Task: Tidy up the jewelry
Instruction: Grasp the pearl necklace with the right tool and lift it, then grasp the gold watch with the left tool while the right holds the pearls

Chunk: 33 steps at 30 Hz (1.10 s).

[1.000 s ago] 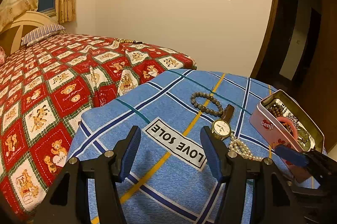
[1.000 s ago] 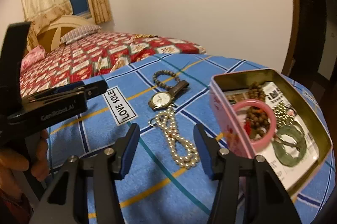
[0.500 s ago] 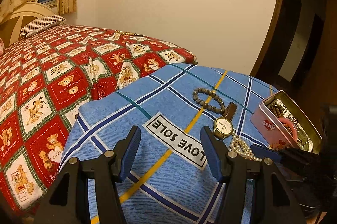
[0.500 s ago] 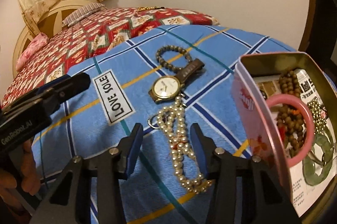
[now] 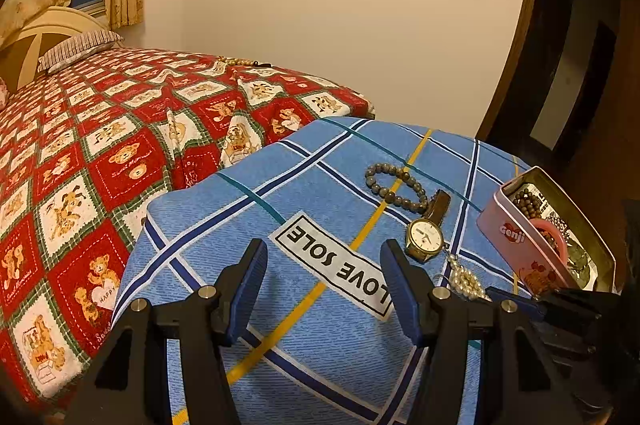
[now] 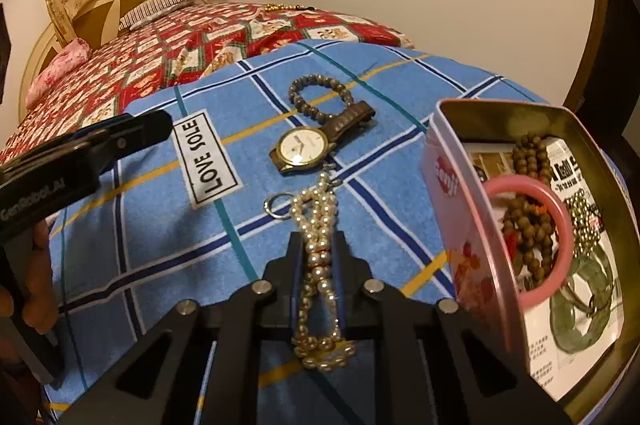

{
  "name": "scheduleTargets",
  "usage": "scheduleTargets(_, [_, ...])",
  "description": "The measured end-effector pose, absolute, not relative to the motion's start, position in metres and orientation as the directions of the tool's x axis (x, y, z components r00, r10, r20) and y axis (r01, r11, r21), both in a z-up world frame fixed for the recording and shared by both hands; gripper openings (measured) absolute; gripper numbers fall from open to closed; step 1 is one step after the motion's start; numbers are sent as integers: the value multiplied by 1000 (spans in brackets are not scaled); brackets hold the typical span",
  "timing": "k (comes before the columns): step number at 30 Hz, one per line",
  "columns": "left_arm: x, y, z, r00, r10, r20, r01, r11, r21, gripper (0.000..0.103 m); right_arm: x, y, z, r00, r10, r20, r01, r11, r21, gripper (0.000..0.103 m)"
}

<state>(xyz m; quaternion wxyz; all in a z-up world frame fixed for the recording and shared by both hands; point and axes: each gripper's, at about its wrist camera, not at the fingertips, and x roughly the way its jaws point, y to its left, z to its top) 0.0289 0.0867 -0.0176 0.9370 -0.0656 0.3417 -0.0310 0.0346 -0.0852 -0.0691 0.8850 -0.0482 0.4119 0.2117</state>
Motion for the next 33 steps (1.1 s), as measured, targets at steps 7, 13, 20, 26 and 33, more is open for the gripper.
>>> scheduleTargets(7, [31, 82, -19, 757, -115, -643, 31, 990, -141, 59, 16, -97, -53, 651, 403, -643, -409, 900, 149, 10])
scheduleTargets(13, [36, 66, -21, 745, -144, -651, 90, 989, -115, 59, 7, -107, -42, 712, 419, -564, -384, 904, 186, 10])
scheduleTargets(20, [53, 27, -26, 718, -182, -672, 216, 976, -33, 59, -4, -120, -19, 786, 423, -451, -366, 906, 212, 10])
scheduleTargets(26, [78, 0, -34, 667, -216, -713, 279, 960, -29, 59, -9, -135, -5, 842, 386, -378, -318, 920, 231, 10])
scheduleTargets(33, [95, -4, -44, 605, -241, -759, 284, 956, -77, 41, -15, -154, 8, 883, 354, -308, -281, 925, 257, 10])
